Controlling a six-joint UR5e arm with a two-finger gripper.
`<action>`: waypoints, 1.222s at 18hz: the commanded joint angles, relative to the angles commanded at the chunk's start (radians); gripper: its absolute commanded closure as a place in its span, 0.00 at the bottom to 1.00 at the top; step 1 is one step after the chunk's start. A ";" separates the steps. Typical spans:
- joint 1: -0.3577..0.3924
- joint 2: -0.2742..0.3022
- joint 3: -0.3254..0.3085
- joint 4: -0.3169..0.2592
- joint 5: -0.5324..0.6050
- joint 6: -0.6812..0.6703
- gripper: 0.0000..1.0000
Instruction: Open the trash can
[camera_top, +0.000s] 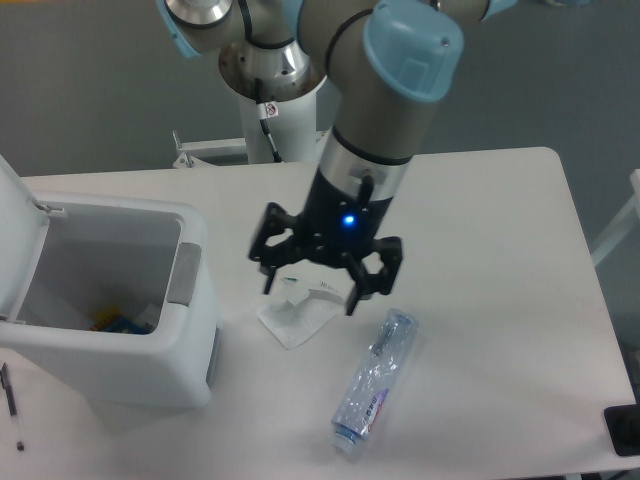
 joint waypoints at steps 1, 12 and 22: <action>0.018 -0.009 -0.006 0.000 0.018 0.051 0.00; 0.192 -0.083 -0.014 0.003 0.081 0.451 0.00; 0.233 -0.121 -0.048 0.057 0.178 0.576 0.00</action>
